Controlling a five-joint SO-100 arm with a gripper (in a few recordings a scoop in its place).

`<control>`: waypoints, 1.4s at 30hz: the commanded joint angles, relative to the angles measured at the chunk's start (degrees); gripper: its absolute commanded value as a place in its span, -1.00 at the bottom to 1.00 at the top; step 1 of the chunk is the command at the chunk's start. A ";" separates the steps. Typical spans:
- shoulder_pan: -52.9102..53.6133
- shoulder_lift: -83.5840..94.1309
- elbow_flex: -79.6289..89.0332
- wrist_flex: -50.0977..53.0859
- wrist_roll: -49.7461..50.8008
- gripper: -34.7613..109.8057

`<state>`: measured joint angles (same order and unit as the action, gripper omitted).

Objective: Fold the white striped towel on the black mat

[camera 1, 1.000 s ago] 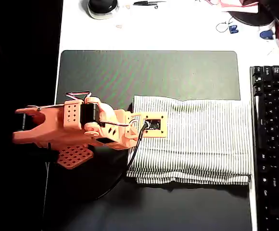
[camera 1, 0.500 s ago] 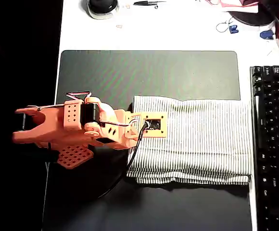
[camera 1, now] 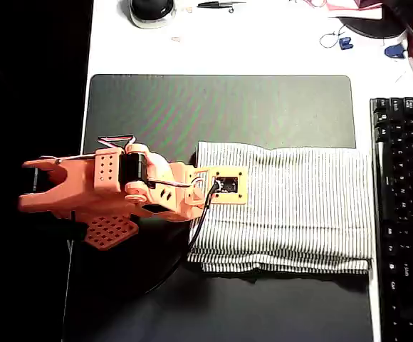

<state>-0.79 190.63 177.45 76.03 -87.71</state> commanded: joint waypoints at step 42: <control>-0.44 0.35 0.97 -0.18 0.18 -0.52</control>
